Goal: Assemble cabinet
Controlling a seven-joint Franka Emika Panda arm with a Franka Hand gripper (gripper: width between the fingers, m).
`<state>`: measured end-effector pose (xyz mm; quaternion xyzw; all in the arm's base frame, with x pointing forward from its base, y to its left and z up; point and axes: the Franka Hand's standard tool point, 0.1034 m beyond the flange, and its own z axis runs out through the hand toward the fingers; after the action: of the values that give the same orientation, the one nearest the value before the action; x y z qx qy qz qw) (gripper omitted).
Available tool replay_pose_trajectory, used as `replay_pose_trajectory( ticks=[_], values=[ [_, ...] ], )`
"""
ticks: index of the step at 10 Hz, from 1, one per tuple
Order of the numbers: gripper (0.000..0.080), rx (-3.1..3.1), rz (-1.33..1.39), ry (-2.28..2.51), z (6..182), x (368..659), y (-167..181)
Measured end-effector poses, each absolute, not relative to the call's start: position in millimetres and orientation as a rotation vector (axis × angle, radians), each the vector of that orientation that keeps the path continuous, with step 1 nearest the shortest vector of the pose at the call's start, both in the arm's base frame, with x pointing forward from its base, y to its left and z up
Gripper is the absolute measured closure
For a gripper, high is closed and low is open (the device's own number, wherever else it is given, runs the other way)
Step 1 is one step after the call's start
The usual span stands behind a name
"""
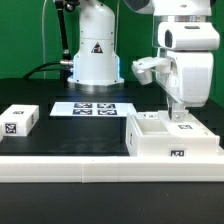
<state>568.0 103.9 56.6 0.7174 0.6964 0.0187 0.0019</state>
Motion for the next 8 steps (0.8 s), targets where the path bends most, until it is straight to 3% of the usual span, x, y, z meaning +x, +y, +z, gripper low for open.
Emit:
replay_pose_trajectory(
  ticks=[5, 6, 7, 8],
  values=[
    [0.0724, 2.259, 0.050, 2.183, 55.3, 576.8, 103.4],
    [0.0509, 2.259, 0.050, 2.183, 55.2, 576.8, 103.4],
    [0.0509, 2.259, 0.050, 2.183, 55.2, 576.8, 103.3],
    [0.0333, 2.259, 0.050, 2.183, 55.2, 576.8, 103.3]
  ],
)
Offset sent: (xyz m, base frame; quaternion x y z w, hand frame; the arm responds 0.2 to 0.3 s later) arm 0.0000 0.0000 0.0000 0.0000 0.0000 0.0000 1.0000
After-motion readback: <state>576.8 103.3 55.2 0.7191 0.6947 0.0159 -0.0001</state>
